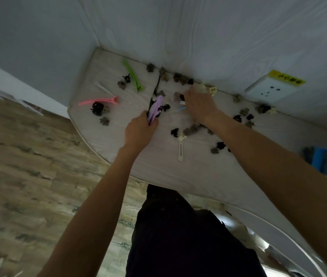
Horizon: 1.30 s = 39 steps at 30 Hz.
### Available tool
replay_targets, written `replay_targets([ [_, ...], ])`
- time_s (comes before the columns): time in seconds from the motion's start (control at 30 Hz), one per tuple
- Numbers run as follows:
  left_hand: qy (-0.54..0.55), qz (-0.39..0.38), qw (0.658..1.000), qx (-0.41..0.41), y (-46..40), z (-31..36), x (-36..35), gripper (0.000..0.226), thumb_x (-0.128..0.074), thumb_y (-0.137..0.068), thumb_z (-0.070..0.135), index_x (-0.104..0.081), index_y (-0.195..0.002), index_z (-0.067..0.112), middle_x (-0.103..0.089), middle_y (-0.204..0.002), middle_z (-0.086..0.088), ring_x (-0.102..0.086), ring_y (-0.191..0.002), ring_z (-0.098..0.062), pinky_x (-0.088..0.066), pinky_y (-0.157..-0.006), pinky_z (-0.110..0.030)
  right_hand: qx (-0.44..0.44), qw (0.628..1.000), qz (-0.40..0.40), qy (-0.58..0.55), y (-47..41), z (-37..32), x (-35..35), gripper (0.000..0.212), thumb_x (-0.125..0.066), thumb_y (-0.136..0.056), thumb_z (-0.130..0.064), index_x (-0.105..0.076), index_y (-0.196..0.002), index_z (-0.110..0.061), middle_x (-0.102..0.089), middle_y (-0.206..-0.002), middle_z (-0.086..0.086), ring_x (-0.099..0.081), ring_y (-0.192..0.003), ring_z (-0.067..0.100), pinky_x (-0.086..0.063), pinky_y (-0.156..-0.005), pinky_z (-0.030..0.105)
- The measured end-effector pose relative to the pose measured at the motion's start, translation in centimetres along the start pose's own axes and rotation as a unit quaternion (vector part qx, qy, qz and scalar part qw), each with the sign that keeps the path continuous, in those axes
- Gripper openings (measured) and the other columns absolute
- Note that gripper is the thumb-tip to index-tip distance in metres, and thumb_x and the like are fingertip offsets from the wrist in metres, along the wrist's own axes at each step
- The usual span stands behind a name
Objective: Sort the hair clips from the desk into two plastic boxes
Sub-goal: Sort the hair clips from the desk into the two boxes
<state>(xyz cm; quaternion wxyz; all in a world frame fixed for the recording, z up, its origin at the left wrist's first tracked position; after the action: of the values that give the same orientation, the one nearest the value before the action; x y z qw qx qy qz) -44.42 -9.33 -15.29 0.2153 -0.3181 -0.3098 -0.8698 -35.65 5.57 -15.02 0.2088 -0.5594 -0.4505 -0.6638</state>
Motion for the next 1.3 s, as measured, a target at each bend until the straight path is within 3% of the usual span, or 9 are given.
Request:
replay_targets([
  [0.27, 0.045, 0.042, 0.998, -0.024, 1.1, 2.4, 1.5, 0.027, -0.05, -0.091, 0.036, -0.055, -0.099, 0.012, -0.067, -0.09, -0.012, -0.061, -0.079, -0.033, -0.048, -0.071, -0.041, -0.138, 0.959, 0.091, -0.23, 7.2, 3.3, 3.0, 0.038, -0.041, -0.097, -0.019, -0.036, -0.127, 0.003, -0.061, -0.098, 0.022, -0.053, -0.073, 0.03, -0.033, -0.059, 0.033],
  [0.47, 0.02, -0.033, 0.988, -0.147, 5.1, 11.6, -3.7, 0.018, -0.049, -0.093, 0.032, -0.055, -0.087, 0.016, -0.058, -0.067, -0.003, -0.052, -0.061, -0.021, -0.037, -0.055, -0.031, -0.285, 0.76, 0.185, -0.554, 23.3, 9.3, -1.9, 0.017, -0.041, -0.098, -0.025, -0.049, -0.085, -0.016, -0.048, -0.06, -0.004, -0.044, -0.05, 0.009, -0.033, -0.051, 0.022],
  [0.57, -0.02, -0.103, 0.964, -0.245, 9.4, 17.8, -9.8, 0.019, -0.05, -0.094, 0.032, -0.048, -0.08, 0.019, -0.051, -0.06, -0.002, -0.048, -0.053, -0.018, -0.035, -0.052, -0.025, -0.397, 0.665, 0.237, -0.587, 34.5, 12.7, -6.0, 0.026, -0.042, -0.098, -0.021, -0.044, -0.072, -0.024, -0.047, -0.058, -0.001, -0.042, -0.043, 0.001, -0.036, -0.053, 0.021],
  [0.63, -0.026, -0.145, 0.942, -0.301, 12.6, 21.1, -13.5, 0.017, -0.051, -0.094, 0.032, -0.052, -0.086, 0.017, -0.055, -0.063, -0.006, -0.051, -0.055, -0.022, -0.038, -0.055, -0.032, -0.462, 0.634, 0.274, -0.557, 41.2, 15.7, -8.0, 0.025, -0.043, -0.097, -0.022, -0.044, -0.073, -0.025, -0.048, -0.06, 0.002, -0.047, -0.049, 0.006, -0.037, -0.057, 0.03],
  [0.73, -0.06, -0.17, 0.901, -0.395, 18.0, 25.7, -18.3, 0.026, -0.05, -0.094, 0.031, -0.059, -0.106, 0.009, -0.05, -0.056, 0.002, -0.047, -0.048, -0.014, -0.035, -0.048, -0.024, -0.57, 0.639, 0.281, -0.434, 49.9, 20.7, -9.1, 0.041, -0.046, -0.085, -0.047, -0.051, -0.09, -0.007, -0.058, -0.082, 0.022, -0.058, -0.076, 0.032, -0.038, -0.07, 0.036],
  [0.87, -0.107, -0.191, 0.858, -0.465, 23.7, 29.3, -23.1, 0.023, -0.052, -0.093, 0.031, -0.06, -0.102, 0.011, -0.044, -0.057, 0.006, -0.045, -0.049, -0.016, -0.033, -0.046, -0.027, -0.622, 0.685, 0.188, -0.33, 54.1, 24.6, -10.8, 0.04, -0.048, -0.093, -0.034, -0.05, -0.116, 0.0, -0.059, -0.11, 0.03, -0.057, -0.1, 0.044, -0.043, -0.078, 0.041],
  [1.03, -0.175, -0.19, 0.815, -0.519, 27.2, 31.9, -26.8, 0.019, -0.051, -0.092, 0.032, -0.059, -0.095, 0.014, -0.047, -0.061, 0.003, -0.05, -0.052, -0.019, -0.03, -0.047, -0.026, -0.562, 0.721, 0.089, -0.395, 53.3, 24.6, -14.2, 0.063, -0.057, -0.085, -0.045, -0.042, -0.131, -0.005, -0.055, -0.125, 0.021, -0.054, -0.111, 0.039, -0.044, -0.086, 0.04],
  [1.17, -0.237, -0.186, 0.766, -0.568, 29.8, 35.5, -30.0, 0.025, -0.051, -0.093, 0.034, -0.059, -0.101, 0.012, -0.051, -0.071, 0.0, -0.043, -0.056, -0.012, -0.027, -0.05, -0.024, -0.562, 0.713, 0.154, -0.39, 56.8, 24.3, -13.9, 0.052, -0.055, -0.08, -0.04, -0.052, -0.121, -0.007, -0.056, -0.119, 0.021, -0.057, -0.102, 0.037, -0.043, -0.079, 0.035],
  [1.3, -0.325, -0.22, 0.651, -0.649, 32.4, 38.6, -35.9, 0.029, -0.049, -0.093, 0.037, -0.058, -0.114, 0.018, -0.068, -0.099, -0.006, -0.063, -0.083, -0.022, -0.037, -0.06, -0.029, -0.586, 0.674, 0.235, -0.383, 60.5, 23.7, -12.9, 0.044, -0.055, -0.086, -0.015, -0.047, -0.129, -0.008, -0.051, -0.128, 0.019, -0.055, -0.11, 0.038, -0.045, -0.091, 0.041],
])
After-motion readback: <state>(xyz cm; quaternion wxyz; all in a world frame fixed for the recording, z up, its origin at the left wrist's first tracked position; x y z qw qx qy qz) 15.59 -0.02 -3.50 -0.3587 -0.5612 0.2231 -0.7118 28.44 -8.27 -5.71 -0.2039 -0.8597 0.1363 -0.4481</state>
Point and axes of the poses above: each hand's wrist, its own y-axis away from the middle knuckle, its own x-axis out of the back of the hand, z = x × y, the point moved 10 cm from there along -y, towards the middle knuckle
